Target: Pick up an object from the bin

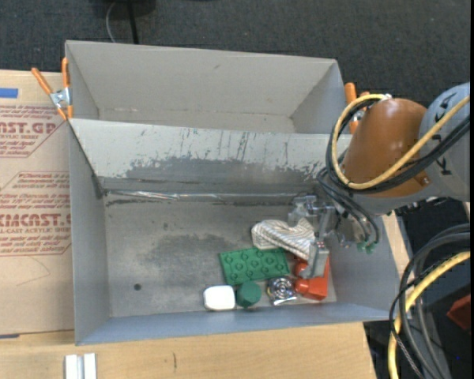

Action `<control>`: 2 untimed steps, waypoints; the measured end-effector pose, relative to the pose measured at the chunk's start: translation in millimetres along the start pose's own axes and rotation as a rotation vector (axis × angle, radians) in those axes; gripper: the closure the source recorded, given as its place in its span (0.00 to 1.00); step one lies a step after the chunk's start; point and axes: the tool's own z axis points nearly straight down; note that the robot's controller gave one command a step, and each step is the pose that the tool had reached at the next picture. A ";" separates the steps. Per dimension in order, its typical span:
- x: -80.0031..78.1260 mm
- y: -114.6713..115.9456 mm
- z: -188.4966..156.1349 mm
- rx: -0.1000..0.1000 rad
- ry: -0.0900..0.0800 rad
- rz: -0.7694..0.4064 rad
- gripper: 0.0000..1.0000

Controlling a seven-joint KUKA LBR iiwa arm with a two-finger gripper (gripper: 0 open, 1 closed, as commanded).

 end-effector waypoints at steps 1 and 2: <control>0.0 0.2 -1.7 0.000 -0.001 0.000 0.00; -1.7 -5.1 -20.8 -0.002 0.002 -0.069 0.00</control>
Offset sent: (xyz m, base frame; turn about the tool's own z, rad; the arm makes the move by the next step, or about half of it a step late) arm 0.0072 -0.0312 0.0841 -0.2547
